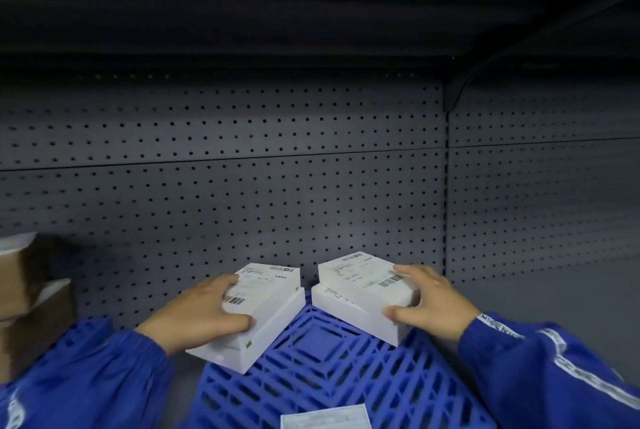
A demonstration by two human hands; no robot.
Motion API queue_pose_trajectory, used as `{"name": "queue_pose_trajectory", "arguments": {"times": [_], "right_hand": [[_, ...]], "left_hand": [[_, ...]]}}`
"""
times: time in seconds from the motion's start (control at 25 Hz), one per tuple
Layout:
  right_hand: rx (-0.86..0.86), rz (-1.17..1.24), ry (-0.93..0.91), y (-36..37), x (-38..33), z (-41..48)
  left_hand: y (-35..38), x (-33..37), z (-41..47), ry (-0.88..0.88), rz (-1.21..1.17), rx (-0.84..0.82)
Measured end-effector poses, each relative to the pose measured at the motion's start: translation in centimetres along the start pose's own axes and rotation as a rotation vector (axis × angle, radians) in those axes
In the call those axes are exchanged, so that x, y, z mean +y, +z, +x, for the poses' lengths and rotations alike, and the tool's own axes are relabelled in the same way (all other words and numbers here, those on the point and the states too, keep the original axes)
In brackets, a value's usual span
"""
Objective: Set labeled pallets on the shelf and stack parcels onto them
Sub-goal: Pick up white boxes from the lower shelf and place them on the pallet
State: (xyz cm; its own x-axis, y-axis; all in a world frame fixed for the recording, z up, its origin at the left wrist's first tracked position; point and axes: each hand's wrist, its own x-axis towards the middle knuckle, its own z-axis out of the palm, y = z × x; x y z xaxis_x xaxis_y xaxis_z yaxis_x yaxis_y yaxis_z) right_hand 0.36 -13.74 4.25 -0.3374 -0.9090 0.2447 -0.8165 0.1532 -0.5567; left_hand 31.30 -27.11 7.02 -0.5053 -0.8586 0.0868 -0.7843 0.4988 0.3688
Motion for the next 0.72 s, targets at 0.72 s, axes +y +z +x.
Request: {"name": "queue_pose_trajectory", "arguments": {"times": [0.72], "right_hand": [[0.862, 0.056, -0.425, -14.3, 8.9, -21.3]], "left_hand": [[9.9, 28.0, -15.0, 0.542, -0.389, 0.825]]}}
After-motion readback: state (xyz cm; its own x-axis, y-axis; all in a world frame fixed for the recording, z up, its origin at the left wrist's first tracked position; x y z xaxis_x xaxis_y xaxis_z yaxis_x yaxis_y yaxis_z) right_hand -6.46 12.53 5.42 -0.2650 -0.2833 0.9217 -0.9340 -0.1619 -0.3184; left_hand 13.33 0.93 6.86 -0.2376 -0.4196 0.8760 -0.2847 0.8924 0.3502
